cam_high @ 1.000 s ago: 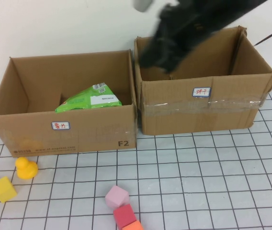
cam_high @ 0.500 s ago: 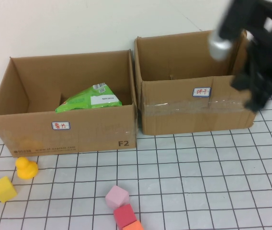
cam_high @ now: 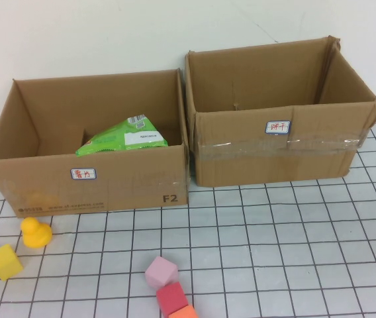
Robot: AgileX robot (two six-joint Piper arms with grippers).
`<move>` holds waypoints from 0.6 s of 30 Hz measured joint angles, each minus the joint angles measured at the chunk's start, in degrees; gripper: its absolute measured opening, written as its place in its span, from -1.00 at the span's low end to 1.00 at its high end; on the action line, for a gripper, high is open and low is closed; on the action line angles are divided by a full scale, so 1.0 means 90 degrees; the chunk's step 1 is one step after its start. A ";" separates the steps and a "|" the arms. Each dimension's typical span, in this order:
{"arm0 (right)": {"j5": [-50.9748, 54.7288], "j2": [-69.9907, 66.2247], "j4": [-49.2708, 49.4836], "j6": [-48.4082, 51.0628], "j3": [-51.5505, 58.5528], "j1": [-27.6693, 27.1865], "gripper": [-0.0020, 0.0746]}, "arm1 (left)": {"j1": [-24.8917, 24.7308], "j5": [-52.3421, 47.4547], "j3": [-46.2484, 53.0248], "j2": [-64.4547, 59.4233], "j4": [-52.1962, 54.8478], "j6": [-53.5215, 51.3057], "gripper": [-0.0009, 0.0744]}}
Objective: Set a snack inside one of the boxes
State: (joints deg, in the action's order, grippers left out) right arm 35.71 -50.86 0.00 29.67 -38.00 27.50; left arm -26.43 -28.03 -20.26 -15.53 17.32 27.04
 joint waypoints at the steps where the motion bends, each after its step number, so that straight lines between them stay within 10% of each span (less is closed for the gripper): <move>1: -0.0039 0.0220 0.0000 -0.0053 0.0236 0.0000 -0.93 | 0.0000 0.0015 0.0000 0.0000 0.0000 0.0000 -0.98; 18: 0.0683 0.2496 0.0086 -0.0242 0.1490 0.0000 -0.93 | 0.0000 -0.0537 0.0122 0.0000 -0.0104 0.0000 -0.98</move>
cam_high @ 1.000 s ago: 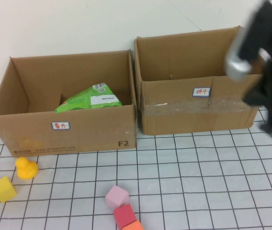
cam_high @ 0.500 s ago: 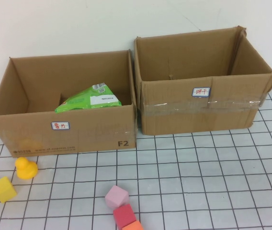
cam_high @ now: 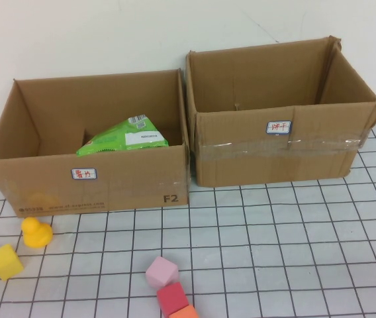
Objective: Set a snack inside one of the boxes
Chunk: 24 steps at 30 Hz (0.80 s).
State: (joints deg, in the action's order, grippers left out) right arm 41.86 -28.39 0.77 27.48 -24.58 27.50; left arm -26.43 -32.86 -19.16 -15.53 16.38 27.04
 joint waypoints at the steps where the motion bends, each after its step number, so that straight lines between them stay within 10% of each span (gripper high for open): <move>1: 0.0029 0.0000 0.0000 0.0000 0.0000 0.0000 -0.93 | 0.0000 -0.0005 0.0000 0.0000 0.0000 0.0000 -0.98; 13: 0.0074 0.0004 0.0002 0.0000 0.0000 0.0000 -0.93 | 0.0101 -0.0071 0.0022 0.0053 -0.0309 0.0000 -0.98; 24: 0.0074 0.0004 0.0024 -0.0027 0.0000 0.0000 -0.94 | 0.1891 0.0367 0.1006 0.1742 -0.1326 -0.0820 -0.98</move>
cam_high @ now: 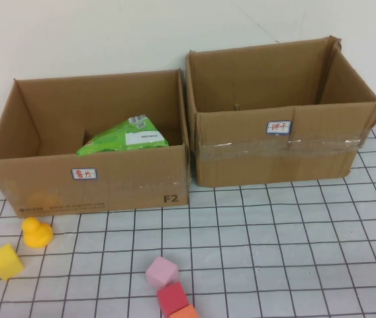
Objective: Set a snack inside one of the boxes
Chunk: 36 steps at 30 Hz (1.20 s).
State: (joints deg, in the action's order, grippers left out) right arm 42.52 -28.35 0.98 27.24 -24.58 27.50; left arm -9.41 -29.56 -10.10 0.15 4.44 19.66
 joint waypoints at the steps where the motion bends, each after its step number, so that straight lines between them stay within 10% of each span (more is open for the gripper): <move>1: 0.0011 0.0000 0.0000 -0.0010 0.0000 0.0000 -0.94 | 0.0120 0.0197 0.0220 0.0032 -0.0109 -0.0333 -0.98; 36: 0.0032 0.0000 0.0043 -0.0025 0.0000 -0.0010 -0.94 | 0.0755 0.1065 0.1227 0.0070 -0.1060 -0.2018 -0.98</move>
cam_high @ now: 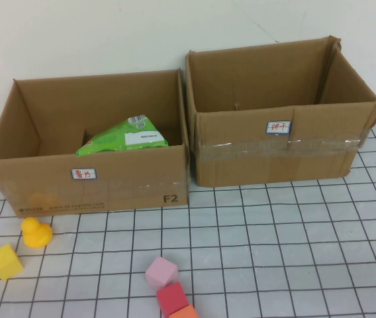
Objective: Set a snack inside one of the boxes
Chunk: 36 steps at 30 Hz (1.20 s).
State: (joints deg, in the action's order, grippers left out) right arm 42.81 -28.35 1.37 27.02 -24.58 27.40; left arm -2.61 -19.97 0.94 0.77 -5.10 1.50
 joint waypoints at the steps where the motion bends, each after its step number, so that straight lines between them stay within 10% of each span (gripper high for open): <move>1: 0.0000 0.0000 0.0000 0.0000 0.0000 0.0000 -0.94 | 0.0000 0.0000 0.0000 0.0000 0.0000 0.0000 -0.98; 12: 0.0005 0.0188 0.0027 0.0000 0.0000 -0.0118 -0.94 | 0.0000 0.0000 0.0000 0.0000 0.0000 0.0000 -0.98; 23: -0.0646 0.2390 -0.0065 0.0209 0.0624 -0.2332 -0.94 | 0.0010 0.0000 0.0000 0.0000 0.0000 -0.0004 -0.98; 36: -0.2997 0.2860 0.0821 0.0072 0.2795 -0.2452 -0.94 | 0.0010 0.0000 0.0000 0.0000 0.0000 -0.0004 -0.98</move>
State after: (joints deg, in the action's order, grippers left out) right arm 15.83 -2.61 8.76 27.67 0.58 5.34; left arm -2.52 -19.97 0.94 0.77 -5.10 1.46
